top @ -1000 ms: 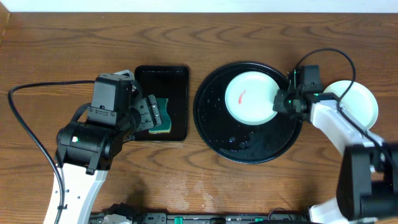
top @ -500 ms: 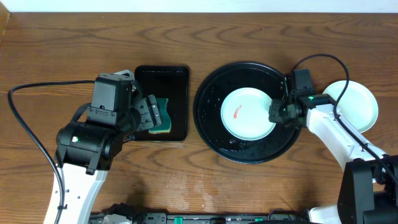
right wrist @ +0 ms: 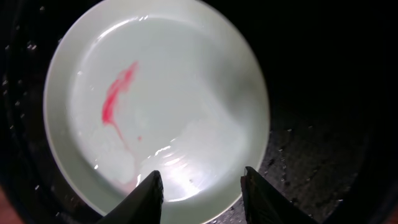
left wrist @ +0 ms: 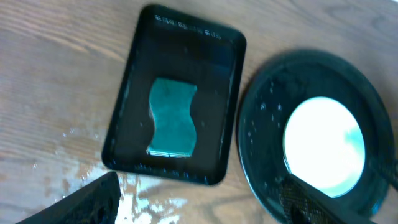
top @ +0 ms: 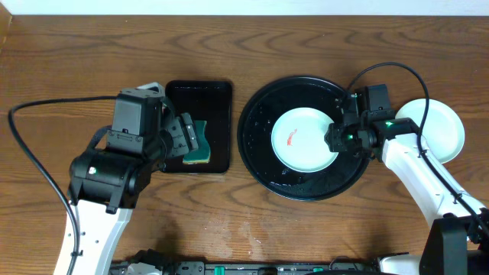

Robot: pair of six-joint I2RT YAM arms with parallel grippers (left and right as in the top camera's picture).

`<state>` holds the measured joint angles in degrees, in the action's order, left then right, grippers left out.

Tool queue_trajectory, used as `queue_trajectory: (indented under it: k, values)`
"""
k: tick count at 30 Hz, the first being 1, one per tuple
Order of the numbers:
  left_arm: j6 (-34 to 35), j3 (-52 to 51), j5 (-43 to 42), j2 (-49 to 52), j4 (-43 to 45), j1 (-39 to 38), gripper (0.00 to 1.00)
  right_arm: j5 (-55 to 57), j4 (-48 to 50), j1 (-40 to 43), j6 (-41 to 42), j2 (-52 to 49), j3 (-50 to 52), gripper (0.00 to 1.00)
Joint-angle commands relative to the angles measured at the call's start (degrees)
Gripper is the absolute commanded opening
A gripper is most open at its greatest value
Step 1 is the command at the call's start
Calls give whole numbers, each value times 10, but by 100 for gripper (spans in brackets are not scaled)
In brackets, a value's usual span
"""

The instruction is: Clean dirty plates on tray and stack at the side

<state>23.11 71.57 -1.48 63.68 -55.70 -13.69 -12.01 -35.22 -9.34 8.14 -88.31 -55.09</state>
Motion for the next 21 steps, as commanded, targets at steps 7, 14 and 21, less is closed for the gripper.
queue_trajectory:
  k: [7, 14, 21]
  values:
    - [-21, 2, 56, 137, 17, 1, 63, -25, -10, -1, -16, 8, -3, 39]
    - [-21, 2, 52, 269, 29, 1, 83, -24, -14, -1, -16, 8, -3, 38]
    - [-21, 2, 65, 385, 109, 4, 62, -24, -17, -1, -16, 8, -3, 38]
